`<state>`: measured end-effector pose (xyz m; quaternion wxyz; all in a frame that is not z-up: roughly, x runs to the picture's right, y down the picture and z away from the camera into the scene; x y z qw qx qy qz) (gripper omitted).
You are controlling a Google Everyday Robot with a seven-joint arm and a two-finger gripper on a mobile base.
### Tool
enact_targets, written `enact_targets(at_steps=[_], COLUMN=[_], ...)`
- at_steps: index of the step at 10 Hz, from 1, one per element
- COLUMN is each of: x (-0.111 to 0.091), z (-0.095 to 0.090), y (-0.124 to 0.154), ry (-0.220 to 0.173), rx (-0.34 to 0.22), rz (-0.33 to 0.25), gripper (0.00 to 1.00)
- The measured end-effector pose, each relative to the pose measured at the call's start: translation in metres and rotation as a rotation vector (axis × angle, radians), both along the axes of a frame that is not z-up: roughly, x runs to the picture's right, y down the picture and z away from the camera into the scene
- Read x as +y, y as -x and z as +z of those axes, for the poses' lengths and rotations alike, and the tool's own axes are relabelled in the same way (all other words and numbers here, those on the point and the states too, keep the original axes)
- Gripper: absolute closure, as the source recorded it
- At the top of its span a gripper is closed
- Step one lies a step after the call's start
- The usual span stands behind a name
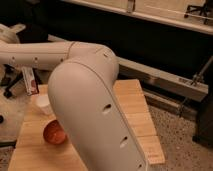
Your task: Place the eraser in the ceramic cup
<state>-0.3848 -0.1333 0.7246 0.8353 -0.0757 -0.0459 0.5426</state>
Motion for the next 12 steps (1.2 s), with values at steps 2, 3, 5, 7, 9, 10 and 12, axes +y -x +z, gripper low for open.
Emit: enact_targets(at_steps=[2, 3, 5, 7, 9, 10, 12], x=[0.007, 0.012, 0.019, 0.029, 0.040, 0.043, 0.053], z=[0.040, 0.062, 0.088, 0.106, 0.107, 0.102, 0.089], y=[-0.011, -0.020, -0.027, -0.031, -0.032, -0.030, -0.029], ry=[0.030, 0.048, 0.070, 0.099, 0.142, 0.156, 0.179], rx=[-0.003, -0.002, -0.008, -0.037, -0.095, -0.125, -0.183], rz=[0.004, 0.007, 0.008, 0.003, 0.004, 0.005, 0.000], gripper=[1.00, 1.00, 1.00, 1.00, 1.00, 1.00, 1.00])
